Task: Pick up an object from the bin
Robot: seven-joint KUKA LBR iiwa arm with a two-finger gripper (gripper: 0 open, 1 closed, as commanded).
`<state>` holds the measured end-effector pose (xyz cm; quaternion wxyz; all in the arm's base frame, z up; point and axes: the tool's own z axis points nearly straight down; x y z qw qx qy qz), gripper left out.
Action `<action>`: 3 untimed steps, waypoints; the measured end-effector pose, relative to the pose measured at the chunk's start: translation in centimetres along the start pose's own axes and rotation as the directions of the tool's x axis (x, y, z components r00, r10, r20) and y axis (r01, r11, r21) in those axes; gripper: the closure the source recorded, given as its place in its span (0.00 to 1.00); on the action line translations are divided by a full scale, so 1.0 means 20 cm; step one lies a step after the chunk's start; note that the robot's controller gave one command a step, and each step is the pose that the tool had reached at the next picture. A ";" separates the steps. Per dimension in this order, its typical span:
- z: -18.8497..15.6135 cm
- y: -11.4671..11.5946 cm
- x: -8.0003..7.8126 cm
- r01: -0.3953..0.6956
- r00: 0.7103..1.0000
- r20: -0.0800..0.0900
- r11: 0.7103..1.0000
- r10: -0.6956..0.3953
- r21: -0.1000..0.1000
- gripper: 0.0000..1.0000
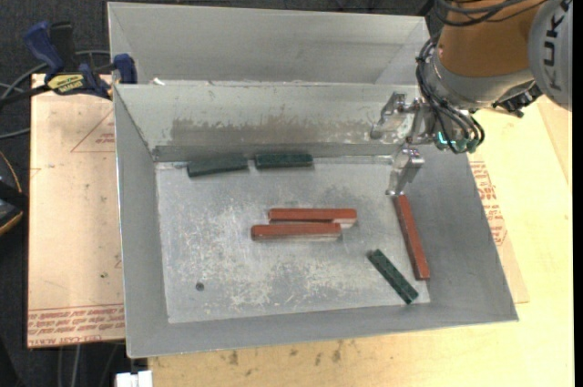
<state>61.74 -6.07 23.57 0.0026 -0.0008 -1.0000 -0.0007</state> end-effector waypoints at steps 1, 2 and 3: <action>-0.02 0.00 -0.01 0.001 1.000 0.007 1.000 -0.001 0.001 0.00; 0.25 0.12 0.12 0.050 0.999 0.012 0.999 -0.050 0.002 0.00; 0.75 0.27 0.03 -0.141 0.990 0.027 0.990 0.141 -0.001 1.00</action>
Offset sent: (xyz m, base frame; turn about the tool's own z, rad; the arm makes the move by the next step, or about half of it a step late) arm -0.0498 0.0479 -0.1040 -0.1021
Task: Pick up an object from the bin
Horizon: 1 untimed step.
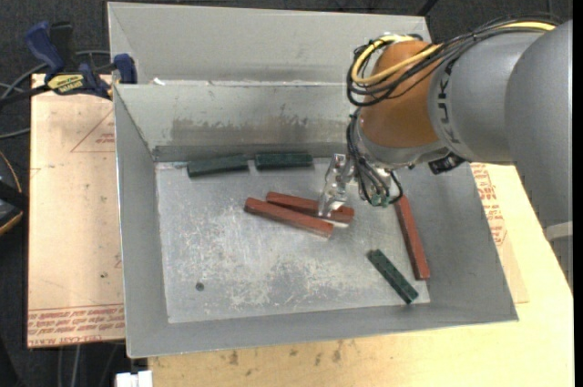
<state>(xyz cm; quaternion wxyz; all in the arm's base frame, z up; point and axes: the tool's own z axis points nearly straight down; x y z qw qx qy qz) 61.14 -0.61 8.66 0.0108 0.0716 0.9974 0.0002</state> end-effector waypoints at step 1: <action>0.00 0.00 0.00 0.000 1.000 0.000 1.000 0.000 0.000 1.00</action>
Offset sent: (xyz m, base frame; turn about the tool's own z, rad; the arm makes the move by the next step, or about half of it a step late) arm -0.0109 -0.0016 0.1030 -0.0332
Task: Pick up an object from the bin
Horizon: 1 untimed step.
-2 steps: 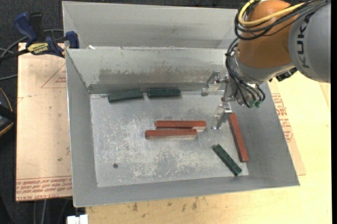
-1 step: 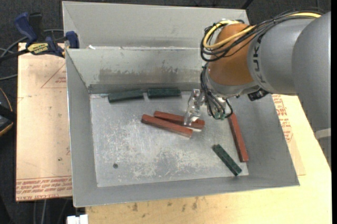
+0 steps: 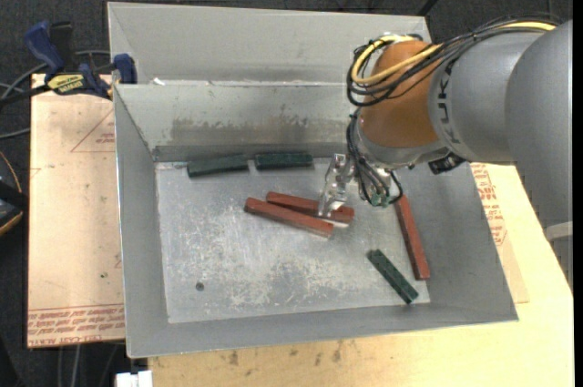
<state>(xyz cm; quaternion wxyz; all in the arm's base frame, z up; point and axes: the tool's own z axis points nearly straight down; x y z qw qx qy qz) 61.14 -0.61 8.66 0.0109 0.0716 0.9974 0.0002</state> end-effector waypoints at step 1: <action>-0.18 0.00 0.04 0.013 1.000 -0.023 1.000 -0.013 0.001 1.00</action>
Offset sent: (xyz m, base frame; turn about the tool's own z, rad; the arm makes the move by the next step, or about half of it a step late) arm -0.0105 0.0079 0.0343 -0.0540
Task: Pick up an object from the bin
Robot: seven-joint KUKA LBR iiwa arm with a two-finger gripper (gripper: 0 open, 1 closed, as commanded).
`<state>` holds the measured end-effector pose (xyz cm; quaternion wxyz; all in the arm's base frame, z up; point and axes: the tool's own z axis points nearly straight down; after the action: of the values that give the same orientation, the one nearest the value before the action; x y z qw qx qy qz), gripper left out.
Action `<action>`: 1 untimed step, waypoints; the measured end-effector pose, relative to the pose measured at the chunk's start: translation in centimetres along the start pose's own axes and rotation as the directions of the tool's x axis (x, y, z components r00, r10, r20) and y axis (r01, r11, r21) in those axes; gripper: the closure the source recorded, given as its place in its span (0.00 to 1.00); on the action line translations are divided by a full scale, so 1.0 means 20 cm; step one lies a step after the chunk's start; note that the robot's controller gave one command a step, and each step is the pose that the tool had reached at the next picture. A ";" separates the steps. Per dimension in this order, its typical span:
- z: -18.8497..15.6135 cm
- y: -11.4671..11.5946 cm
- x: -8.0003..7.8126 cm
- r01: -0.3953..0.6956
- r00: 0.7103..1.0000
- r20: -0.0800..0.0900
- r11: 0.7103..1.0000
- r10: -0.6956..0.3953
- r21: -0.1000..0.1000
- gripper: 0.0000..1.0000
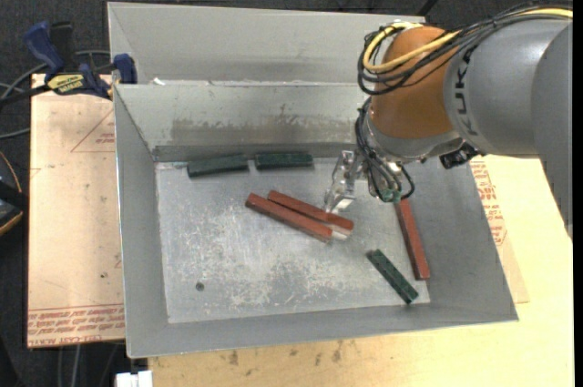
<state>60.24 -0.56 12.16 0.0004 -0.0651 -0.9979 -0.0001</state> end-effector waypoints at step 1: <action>-0.38 0.01 0.00 0.009 1.000 0.006 1.000 -0.009 -0.001 0.00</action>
Offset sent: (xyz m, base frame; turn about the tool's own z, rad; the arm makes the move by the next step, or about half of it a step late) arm 0.0000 0.0000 0.0000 0.0000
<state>60.36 -0.48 19.80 -0.0027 -0.0605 -0.9982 -0.0004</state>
